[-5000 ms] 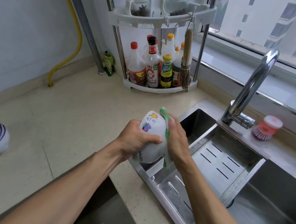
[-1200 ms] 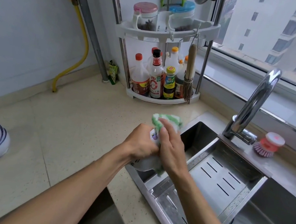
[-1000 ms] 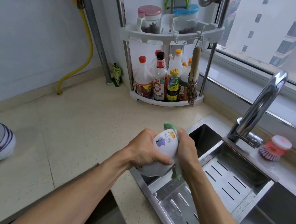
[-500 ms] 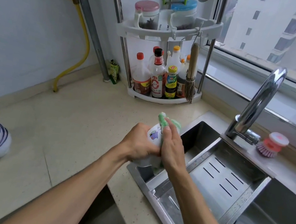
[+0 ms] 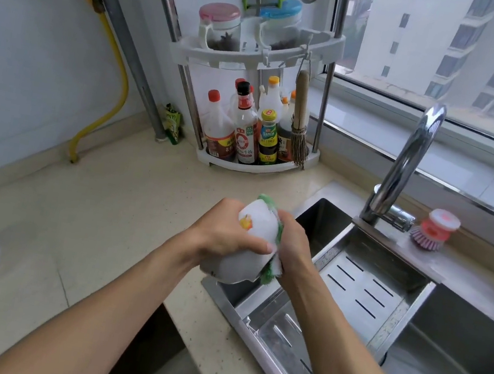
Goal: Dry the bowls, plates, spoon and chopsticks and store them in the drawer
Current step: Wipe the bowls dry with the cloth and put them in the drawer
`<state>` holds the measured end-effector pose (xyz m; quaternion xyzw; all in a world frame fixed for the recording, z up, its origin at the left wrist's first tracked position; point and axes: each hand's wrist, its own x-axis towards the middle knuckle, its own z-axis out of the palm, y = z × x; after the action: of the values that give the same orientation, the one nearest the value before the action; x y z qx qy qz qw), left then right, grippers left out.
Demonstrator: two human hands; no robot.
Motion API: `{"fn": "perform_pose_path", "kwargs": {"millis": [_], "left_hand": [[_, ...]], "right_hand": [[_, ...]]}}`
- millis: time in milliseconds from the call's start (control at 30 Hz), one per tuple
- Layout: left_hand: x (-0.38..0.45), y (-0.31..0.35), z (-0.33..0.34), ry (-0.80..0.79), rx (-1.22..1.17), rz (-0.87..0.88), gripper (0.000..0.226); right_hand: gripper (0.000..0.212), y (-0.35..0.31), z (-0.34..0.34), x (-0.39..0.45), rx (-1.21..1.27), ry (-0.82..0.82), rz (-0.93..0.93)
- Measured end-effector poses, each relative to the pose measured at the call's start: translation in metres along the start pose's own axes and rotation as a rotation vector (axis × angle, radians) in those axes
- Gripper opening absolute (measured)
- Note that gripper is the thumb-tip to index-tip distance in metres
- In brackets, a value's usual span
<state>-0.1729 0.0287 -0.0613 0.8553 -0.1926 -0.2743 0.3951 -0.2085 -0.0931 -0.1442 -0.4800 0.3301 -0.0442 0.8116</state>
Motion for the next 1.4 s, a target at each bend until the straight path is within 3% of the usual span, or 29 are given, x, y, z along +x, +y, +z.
{"fn": "perform_pose_path", "kwargs": {"millis": [67,200,267,400,533,600,733,867,900,967,1067,1167,1267,1400], "left_hand": [[0.004,0.0,0.002,0.031,0.018,-0.046,0.036],[0.001,-0.01,0.001,0.008,-0.039,-0.051,0.029],[-0.004,-0.014,0.002,-0.024,-0.072,-0.029,0.024],[-0.011,-0.011,0.012,-0.001,-0.078,0.018,0.021],[-0.003,-0.011,0.009,0.067,-0.101,0.029,0.023],[-0.005,-0.012,0.009,0.054,-0.099,0.049,0.02],[-0.01,-0.018,0.014,0.044,-0.086,0.056,0.024],[-0.005,-0.02,0.009,0.064,-0.115,0.039,0.021],[-0.005,-0.019,0.009,0.053,-0.115,0.052,0.019],[-0.008,-0.017,0.011,0.027,-0.1,0.089,0.02],[-0.017,-0.012,0.011,-0.007,-0.107,0.186,0.022],[-0.018,-0.001,0.004,-0.055,-0.108,0.219,0.025],[-0.009,0.003,-0.001,-0.106,-0.086,0.105,0.027],[0.002,0.004,0.006,0.017,0.013,-0.031,0.036]], "right_hand": [[0.029,-0.004,0.007,-0.006,-0.187,0.029,-0.185],[0.036,0.016,0.004,-0.016,-0.396,-0.073,-0.539],[0.042,0.026,0.002,-0.016,-0.439,-0.097,-0.594],[0.038,-0.002,-0.005,-0.005,-0.245,-0.085,-0.272],[0.033,0.001,0.0,-0.016,-0.408,-0.11,-0.47],[0.033,0.007,0.003,-0.017,-0.43,-0.125,-0.484],[0.037,-0.007,-0.004,-0.008,-0.253,-0.046,-0.137],[0.038,0.007,0.003,-0.019,-0.471,-0.066,-0.449],[0.041,0.011,0.005,-0.021,-0.476,-0.067,-0.456],[0.041,0.01,0.004,-0.021,-0.296,-0.052,-0.299],[0.035,0.0,-0.006,-0.022,0.204,-0.157,0.109],[0.036,-0.007,-0.007,-0.027,0.393,-0.226,0.172],[0.036,-0.012,-0.005,-0.026,0.327,-0.151,0.133],[0.029,-0.012,-0.001,-0.018,-0.123,0.048,-0.094]]}}
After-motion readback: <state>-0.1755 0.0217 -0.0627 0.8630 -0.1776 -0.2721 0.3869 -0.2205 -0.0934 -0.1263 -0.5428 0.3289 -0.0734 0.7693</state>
